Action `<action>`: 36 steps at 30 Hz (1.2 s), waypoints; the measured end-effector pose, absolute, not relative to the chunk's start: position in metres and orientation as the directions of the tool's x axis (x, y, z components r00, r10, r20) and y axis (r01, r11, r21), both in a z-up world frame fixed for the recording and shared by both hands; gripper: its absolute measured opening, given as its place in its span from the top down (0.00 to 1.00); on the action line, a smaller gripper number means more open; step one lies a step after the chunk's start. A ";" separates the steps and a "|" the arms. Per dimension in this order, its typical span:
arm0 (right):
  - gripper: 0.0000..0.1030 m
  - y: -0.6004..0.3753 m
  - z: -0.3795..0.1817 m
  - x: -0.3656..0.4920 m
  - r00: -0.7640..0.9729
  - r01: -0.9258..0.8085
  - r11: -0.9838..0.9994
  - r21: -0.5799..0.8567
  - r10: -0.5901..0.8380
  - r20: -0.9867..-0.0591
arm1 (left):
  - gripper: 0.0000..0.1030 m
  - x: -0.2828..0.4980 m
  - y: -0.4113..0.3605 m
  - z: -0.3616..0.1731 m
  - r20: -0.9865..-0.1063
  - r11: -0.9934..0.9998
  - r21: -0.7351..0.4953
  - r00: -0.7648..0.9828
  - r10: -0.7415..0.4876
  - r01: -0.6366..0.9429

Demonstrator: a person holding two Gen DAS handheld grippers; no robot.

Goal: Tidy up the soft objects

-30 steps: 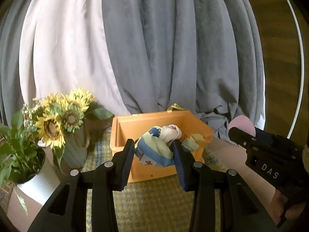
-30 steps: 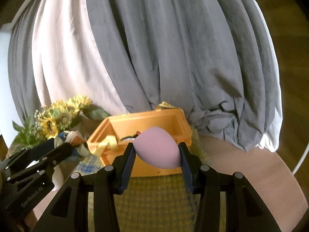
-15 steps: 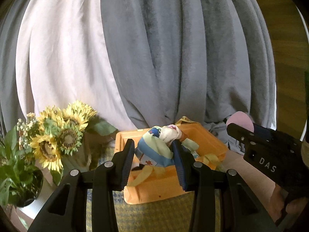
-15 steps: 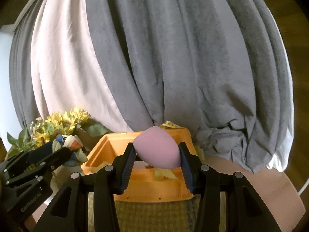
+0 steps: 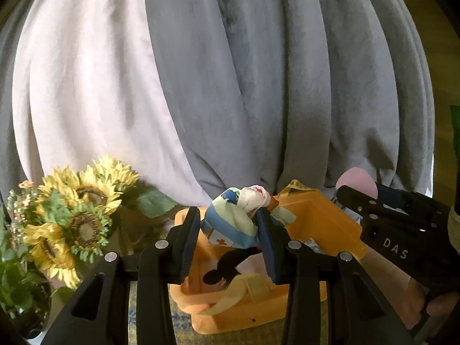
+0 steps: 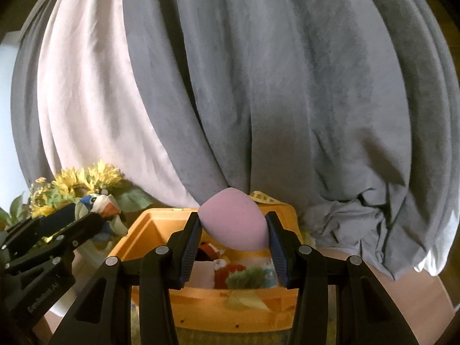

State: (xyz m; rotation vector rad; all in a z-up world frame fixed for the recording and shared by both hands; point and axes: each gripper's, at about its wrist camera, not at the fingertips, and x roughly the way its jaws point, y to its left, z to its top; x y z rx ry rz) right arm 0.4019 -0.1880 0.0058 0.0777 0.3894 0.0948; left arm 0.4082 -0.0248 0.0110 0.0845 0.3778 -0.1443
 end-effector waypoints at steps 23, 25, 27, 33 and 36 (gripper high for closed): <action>0.37 -0.194 -0.043 0.478 0.865 -0.050 0.996 0.078 0.083 -0.495 | 0.40 0.474 -0.025 -0.032 -0.466 0.986 0.051 0.877 -0.116 0.157; 0.35 -0.195 -0.042 0.473 0.863 -0.046 0.996 0.076 0.078 -0.499 | 0.34 0.470 -0.026 -0.029 -0.462 0.988 0.056 0.881 -0.104 0.146; 0.32 -0.197 -0.039 0.468 0.865 -0.039 0.996 0.075 0.071 -0.498 | 0.27 0.462 -0.026 -0.024 -0.462 0.989 0.055 0.882 -0.096 0.136; 0.19 -0.200 -0.024 0.438 0.875 -0.010 0.998 0.065 0.040 -0.482 | 0.13 0.432 -0.023 -0.009 -0.444 0.993 0.064 0.894 -0.063 0.102; 0.16 -0.202 -0.014 0.416 0.882 0.005 0.998 0.059 0.024 -0.470 | 0.06 0.412 -0.022 -0.001 -0.425 0.994 0.078 0.904 -0.038 0.079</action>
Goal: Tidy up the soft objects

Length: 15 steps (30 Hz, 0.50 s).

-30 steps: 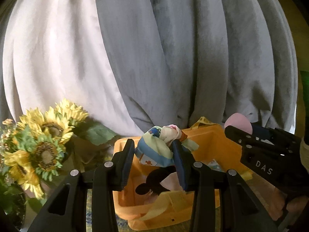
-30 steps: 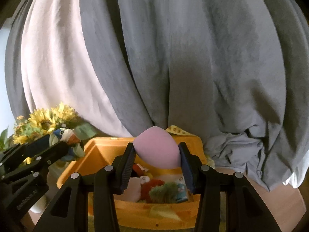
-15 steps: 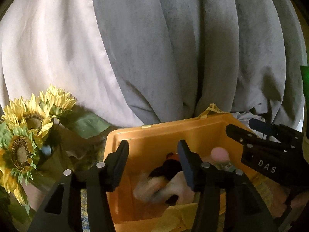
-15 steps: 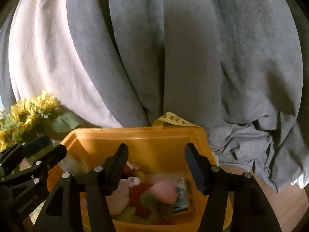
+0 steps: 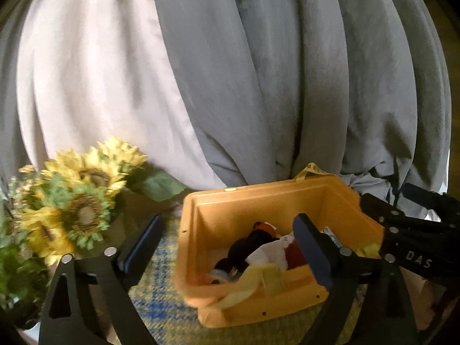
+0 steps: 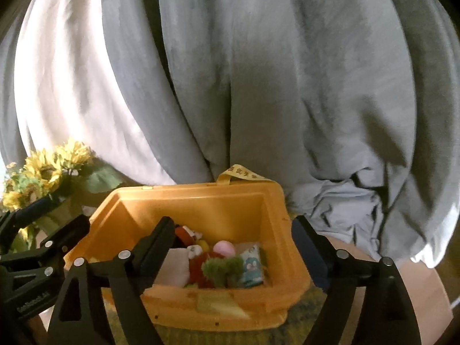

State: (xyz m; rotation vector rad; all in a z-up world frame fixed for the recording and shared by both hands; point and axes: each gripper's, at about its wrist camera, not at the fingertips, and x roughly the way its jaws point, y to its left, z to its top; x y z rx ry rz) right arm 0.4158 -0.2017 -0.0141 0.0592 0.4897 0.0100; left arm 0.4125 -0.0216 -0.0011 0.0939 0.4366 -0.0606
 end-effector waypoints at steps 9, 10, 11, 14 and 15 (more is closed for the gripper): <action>0.09 -0.203 0.008 0.346 0.897 0.052 0.998 0.020 -0.038 -0.441 | 0.00 0.342 -0.021 0.020 -0.365 0.993 0.120 0.930 0.041 0.004; 0.09 -0.202 0.009 0.338 0.897 0.053 0.998 0.021 -0.038 -0.440 | 0.00 0.336 -0.021 0.022 -0.363 0.992 0.123 0.931 0.046 -0.001; 0.09 -0.203 0.009 0.331 0.898 0.054 0.998 0.023 -0.038 -0.437 | 0.00 0.326 -0.021 0.023 -0.362 0.992 0.125 0.931 0.052 -0.007; 0.09 -0.202 0.012 0.308 0.901 0.050 0.998 0.026 -0.033 -0.432 | 0.00 0.305 -0.021 0.026 -0.361 0.992 0.121 0.931 0.061 -0.018; 0.09 -0.201 0.013 0.300 0.902 0.047 0.999 0.028 -0.030 -0.430 | 0.00 0.296 -0.022 0.027 -0.361 0.993 0.119 0.930 0.065 -0.023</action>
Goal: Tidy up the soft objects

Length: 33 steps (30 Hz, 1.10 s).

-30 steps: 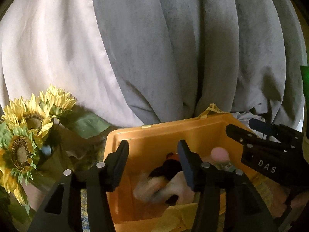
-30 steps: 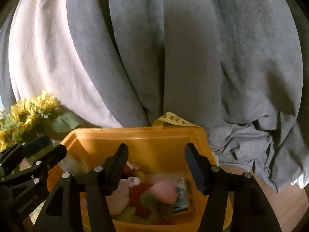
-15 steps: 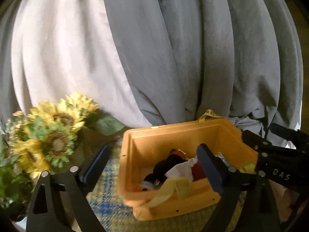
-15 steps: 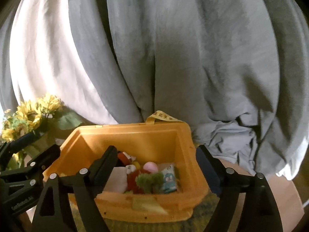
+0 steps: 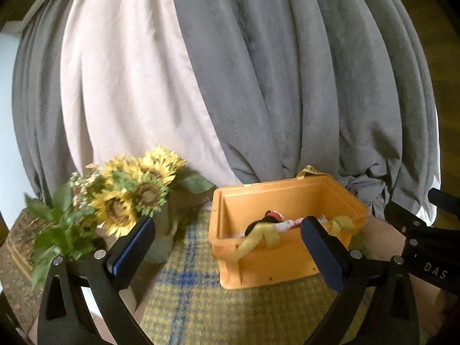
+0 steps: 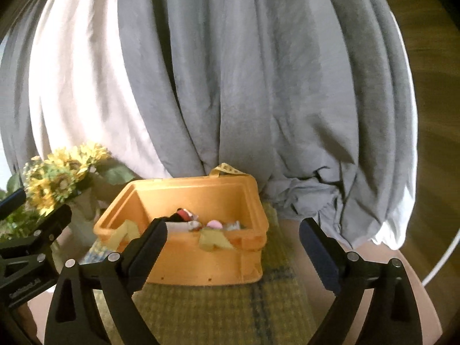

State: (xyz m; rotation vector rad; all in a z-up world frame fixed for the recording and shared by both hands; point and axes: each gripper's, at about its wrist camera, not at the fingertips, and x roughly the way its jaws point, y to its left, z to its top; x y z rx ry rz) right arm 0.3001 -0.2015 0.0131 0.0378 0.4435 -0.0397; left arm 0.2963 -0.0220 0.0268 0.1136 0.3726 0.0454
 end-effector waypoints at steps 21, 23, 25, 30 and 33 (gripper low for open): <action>0.08 -0.189 0.026 0.155 0.910 0.039 0.998 0.049 -0.015 -0.415 | 0.00 0.148 -0.016 0.043 -0.339 0.991 0.129 0.938 0.066 -0.023; 0.08 -0.186 0.027 0.139 0.908 0.048 0.997 0.062 -0.017 -0.418 | 0.00 0.133 -0.014 0.044 -0.342 0.992 0.126 0.938 0.054 -0.011; 0.08 -0.183 0.029 0.122 0.912 0.054 0.997 0.064 -0.023 -0.410 | 0.00 0.119 -0.011 0.046 -0.348 0.992 0.128 0.936 0.050 -0.006; 0.08 -0.179 0.034 0.085 0.915 0.059 0.996 0.069 -0.026 -0.403 | 0.00 0.083 -0.005 0.052 -0.341 0.993 0.117 0.939 0.037 0.003; 0.08 -0.176 0.039 0.062 0.919 0.066 0.995 0.073 -0.032 -0.393 | 0.00 0.066 -0.001 0.057 -0.342 0.995 0.098 0.939 0.032 0.002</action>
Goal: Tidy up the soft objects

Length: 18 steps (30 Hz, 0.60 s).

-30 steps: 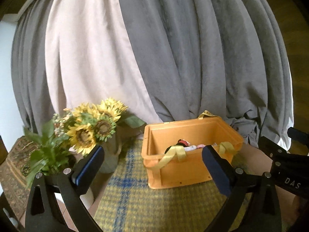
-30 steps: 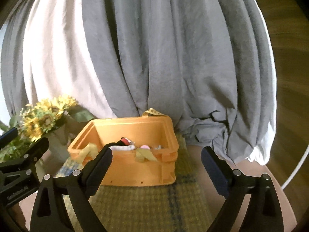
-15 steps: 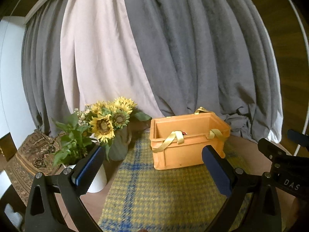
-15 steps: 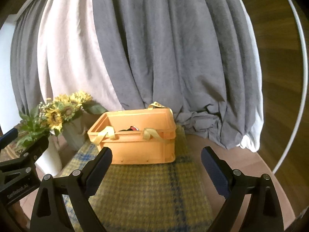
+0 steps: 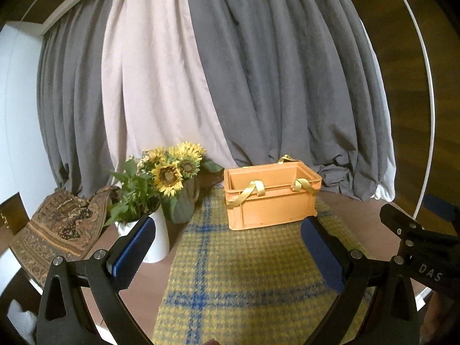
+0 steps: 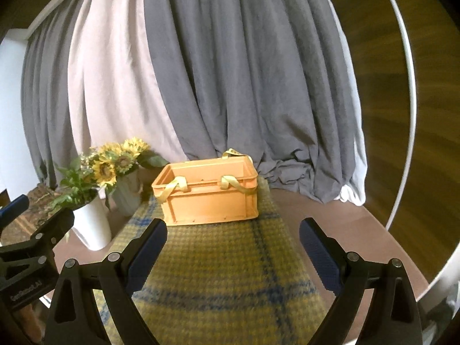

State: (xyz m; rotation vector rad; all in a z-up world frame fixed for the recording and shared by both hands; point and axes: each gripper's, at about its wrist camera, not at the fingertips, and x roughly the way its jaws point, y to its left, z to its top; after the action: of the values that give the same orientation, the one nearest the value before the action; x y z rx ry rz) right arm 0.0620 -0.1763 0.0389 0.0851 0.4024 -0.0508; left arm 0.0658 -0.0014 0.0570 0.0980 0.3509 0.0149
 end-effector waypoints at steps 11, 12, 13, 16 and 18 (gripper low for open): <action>0.08 -0.173 0.050 0.006 0.928 0.098 0.993 0.063 -0.068 -0.366 | 0.00 0.021 0.003 0.055 -0.363 0.995 0.090 0.932 -0.006 0.042; 0.08 -0.172 0.050 0.002 0.927 0.099 0.993 0.059 -0.071 -0.368 | 0.00 0.018 0.003 0.055 -0.366 0.995 0.092 0.931 -0.007 0.044; 0.07 -0.171 0.050 -0.002 0.926 0.100 0.994 0.053 -0.073 -0.370 | 0.00 0.015 0.004 0.054 -0.365 0.995 0.095 0.931 -0.005 0.043; 0.07 -0.169 0.050 -0.009 0.925 0.101 0.994 0.047 -0.077 -0.371 | 0.00 0.007 0.003 0.055 -0.363 0.994 0.102 0.932 -0.003 0.043; 0.07 -0.168 0.050 -0.013 0.925 0.100 0.994 0.045 -0.076 -0.372 | 0.00 0.003 0.004 0.055 -0.362 0.994 0.102 0.932 -0.005 0.045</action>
State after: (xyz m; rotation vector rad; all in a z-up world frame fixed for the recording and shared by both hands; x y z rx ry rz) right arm -0.0126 -0.1681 0.0504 0.0635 0.3792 -0.0907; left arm 0.0025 0.0038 0.0554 0.1091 0.3699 -0.0253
